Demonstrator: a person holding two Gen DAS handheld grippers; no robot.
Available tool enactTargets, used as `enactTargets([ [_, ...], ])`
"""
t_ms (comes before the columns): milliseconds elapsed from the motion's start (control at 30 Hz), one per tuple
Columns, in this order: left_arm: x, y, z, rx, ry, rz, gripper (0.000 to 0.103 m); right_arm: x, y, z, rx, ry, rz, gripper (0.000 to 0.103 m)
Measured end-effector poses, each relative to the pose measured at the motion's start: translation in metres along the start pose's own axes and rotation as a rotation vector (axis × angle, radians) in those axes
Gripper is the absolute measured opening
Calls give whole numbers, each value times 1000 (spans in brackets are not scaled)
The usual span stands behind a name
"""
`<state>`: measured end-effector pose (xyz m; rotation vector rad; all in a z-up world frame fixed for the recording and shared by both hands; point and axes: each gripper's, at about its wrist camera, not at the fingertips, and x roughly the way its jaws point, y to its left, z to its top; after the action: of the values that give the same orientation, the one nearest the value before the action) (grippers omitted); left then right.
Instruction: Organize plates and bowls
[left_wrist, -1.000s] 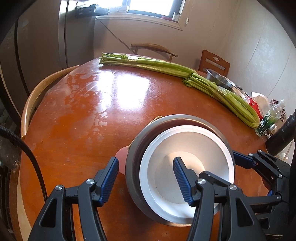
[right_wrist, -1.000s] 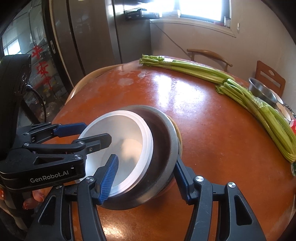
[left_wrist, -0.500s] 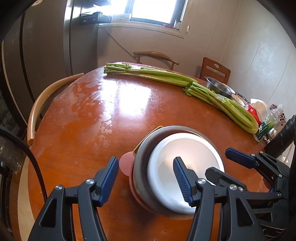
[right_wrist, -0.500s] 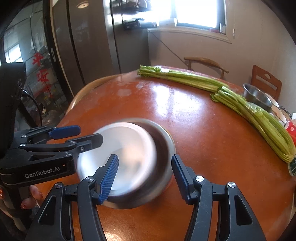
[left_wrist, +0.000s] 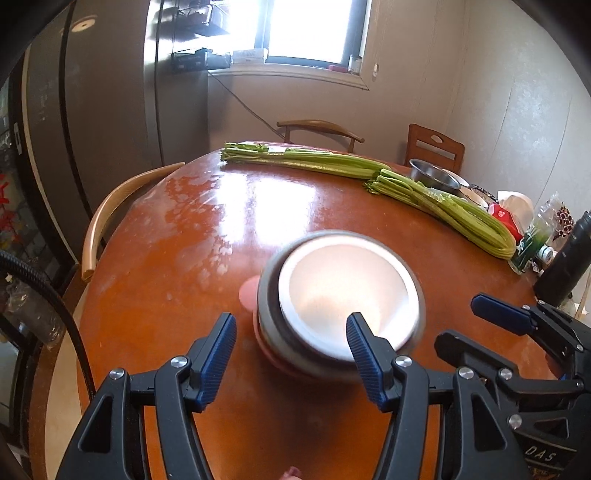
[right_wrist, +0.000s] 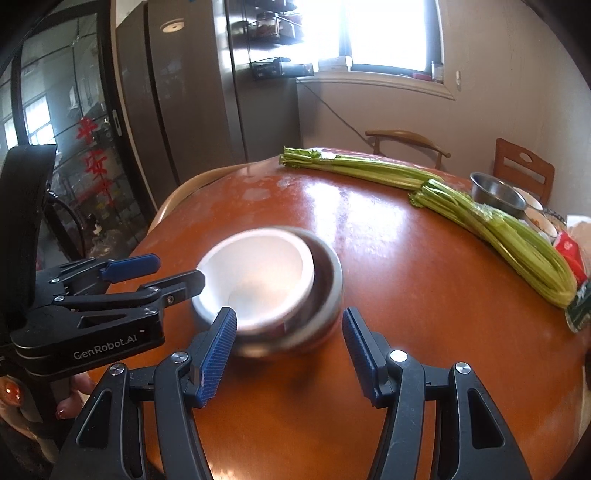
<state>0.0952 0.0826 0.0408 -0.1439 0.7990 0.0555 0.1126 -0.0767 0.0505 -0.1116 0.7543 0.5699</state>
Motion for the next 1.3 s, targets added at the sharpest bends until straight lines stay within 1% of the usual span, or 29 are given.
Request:
enactTargets([
  [100,-4,-3,-16,5,12,9,62,-6,0,-17,1,14,-1,62],
  [200,-5,-6,-31,-2,22,35,62,-11,-1,-32,16,21,-4,62],
  [333,-10,-12,-52,-12,27,31,62,-17,1,-49,21,32,-10,62],
  [400,-10,-15,-59,-13,34,17,62,-21,1,-56,26,30,-13,62],
  [567,-11,-21,-69,-8,39,9,62,-30,0,-71,42,22,-27,62],
  [767,-12,-23,-73,-2,36,2,62,-30,-2,-76,59,27,-31,62],
  [967,-7,-25,-74,9,45,10,62,-26,-1,-75,52,38,-27,62],
  [1067,-7,-24,-73,9,33,25,62,-24,-1,-75,48,43,-25,62],
  [1300,-4,-23,-73,2,34,24,63,-19,0,-75,43,58,-21,62],
])
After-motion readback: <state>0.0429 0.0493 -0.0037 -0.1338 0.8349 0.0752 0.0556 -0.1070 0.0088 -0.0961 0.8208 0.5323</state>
